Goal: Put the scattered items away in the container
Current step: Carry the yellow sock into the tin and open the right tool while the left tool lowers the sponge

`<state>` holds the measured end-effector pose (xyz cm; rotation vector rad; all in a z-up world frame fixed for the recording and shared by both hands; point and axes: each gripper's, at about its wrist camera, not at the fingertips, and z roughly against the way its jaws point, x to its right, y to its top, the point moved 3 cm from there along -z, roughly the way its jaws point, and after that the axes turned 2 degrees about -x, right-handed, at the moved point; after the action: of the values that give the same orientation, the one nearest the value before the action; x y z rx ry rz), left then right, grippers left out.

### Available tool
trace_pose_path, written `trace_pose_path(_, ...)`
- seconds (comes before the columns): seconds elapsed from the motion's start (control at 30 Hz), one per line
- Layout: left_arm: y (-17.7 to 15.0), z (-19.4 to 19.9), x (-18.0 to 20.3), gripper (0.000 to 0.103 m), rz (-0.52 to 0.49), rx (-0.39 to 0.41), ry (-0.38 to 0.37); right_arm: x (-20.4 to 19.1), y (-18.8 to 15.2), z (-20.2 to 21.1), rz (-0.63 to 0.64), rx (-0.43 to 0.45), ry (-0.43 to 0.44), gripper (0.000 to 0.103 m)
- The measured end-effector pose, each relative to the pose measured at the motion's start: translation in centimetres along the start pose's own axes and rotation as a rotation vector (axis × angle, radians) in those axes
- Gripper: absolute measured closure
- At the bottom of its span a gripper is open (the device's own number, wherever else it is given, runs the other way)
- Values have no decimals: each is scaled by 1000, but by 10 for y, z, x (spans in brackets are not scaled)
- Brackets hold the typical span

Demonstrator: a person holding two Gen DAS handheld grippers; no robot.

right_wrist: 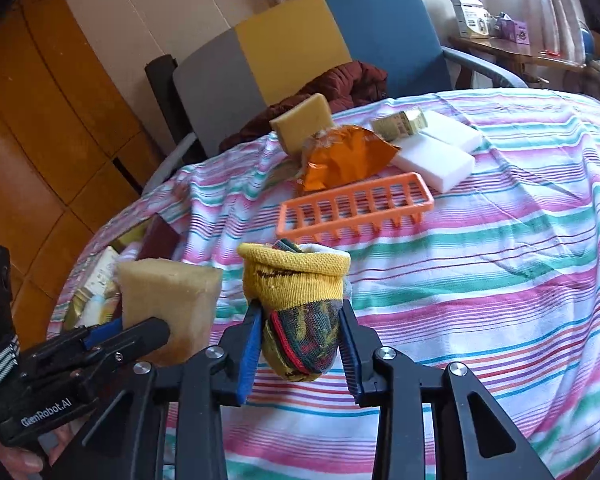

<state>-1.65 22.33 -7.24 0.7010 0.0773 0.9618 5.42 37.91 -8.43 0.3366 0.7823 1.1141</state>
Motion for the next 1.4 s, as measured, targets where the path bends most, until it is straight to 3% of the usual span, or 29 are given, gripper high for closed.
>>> trace_pose_path(0.33, -5, 53, -31, 64, 53, 75, 35, -68, 13, 1, 74, -13, 127, 67)
trace_pose_path(0.53, -3, 86, -81, 64, 144, 142, 130, -132, 36, -16, 157, -17, 200, 67)
trace_pose_path(0.7, -10, 80, -121, 64, 228, 108, 179, -186, 53, -50, 221, -49, 238, 67)
trace_pose_path(0.83, -16, 70, -135, 64, 224, 80, 230, -211, 65, -84, 238, -76, 229, 67)
trace_pose_path(0.9, -16, 63, -138, 62, 203, 66, 246, -219, 67, -103, 249, -94, 217, 66)
trace_pose_path(1.07, -19, 43, -146, 57, 223, -7, 256, -216, 67, -142, 221, -142, 157, 48)
trace_pose_path(1.17, -21, 46, -149, 55, 243, -11, 238, -202, 67, -128, 175, -93, 184, 36)
trace_pose_path(1.4, -27, 62, -159, 58, 316, 21, 202, -183, 59, -89, 162, -31, 193, 38)
